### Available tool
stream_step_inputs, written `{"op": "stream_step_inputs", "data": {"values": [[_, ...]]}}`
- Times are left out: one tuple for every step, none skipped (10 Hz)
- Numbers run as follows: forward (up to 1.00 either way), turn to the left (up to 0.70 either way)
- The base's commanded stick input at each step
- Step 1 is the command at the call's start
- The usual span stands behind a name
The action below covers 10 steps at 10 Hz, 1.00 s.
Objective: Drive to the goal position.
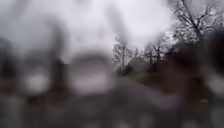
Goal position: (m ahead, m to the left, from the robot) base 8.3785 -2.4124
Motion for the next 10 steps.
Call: {"op": "stream_step_inputs", "data": {"values": [[0.85, 0.0], [0.85, 0.0], [0.85, 0.0], [0.85, 0.0], [0.85, 0.0], [0.85, 0.0], [0.85, 0.0], [0.85, 0.0], [0.85, 0.0], [0.85, 0.0]]}}
